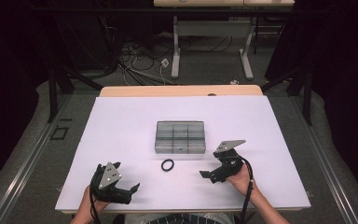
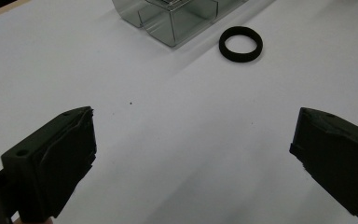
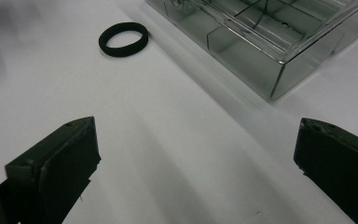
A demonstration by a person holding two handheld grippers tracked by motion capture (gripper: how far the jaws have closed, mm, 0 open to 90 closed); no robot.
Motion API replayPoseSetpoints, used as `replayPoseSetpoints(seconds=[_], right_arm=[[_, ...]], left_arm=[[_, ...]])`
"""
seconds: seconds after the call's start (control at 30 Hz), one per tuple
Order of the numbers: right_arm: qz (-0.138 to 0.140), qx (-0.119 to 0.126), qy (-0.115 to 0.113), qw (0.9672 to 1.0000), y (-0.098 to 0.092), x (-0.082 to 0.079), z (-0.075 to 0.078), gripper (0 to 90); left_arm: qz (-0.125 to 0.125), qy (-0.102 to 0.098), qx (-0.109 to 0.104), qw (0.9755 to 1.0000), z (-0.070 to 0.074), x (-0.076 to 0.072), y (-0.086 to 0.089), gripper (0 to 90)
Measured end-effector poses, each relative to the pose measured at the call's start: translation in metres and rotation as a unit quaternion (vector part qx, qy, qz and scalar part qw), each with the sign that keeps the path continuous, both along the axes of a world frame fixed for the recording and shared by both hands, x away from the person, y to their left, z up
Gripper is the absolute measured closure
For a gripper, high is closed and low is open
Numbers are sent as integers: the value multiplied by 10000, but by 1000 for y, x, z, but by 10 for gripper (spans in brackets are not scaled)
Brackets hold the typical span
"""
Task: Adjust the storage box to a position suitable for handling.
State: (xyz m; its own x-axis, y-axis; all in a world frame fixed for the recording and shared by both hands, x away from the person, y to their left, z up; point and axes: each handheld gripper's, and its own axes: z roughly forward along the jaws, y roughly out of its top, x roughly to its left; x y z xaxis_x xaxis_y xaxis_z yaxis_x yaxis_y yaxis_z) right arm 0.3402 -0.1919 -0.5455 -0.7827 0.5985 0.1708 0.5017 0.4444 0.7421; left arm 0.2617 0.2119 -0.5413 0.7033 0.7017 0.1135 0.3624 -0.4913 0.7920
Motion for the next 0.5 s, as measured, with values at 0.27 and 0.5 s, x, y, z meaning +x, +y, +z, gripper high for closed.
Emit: replayPoseSetpoints(seconds=[0.27,0.5], right_arm=[[34,-4,-64,10000,4,2,0,0],[109,36,72,9999,9,4,-3,0]], left_arm=[[8,-12,-11,10000,0,0,1,0],[-23,-10,48,10000,0,1,0,0]])
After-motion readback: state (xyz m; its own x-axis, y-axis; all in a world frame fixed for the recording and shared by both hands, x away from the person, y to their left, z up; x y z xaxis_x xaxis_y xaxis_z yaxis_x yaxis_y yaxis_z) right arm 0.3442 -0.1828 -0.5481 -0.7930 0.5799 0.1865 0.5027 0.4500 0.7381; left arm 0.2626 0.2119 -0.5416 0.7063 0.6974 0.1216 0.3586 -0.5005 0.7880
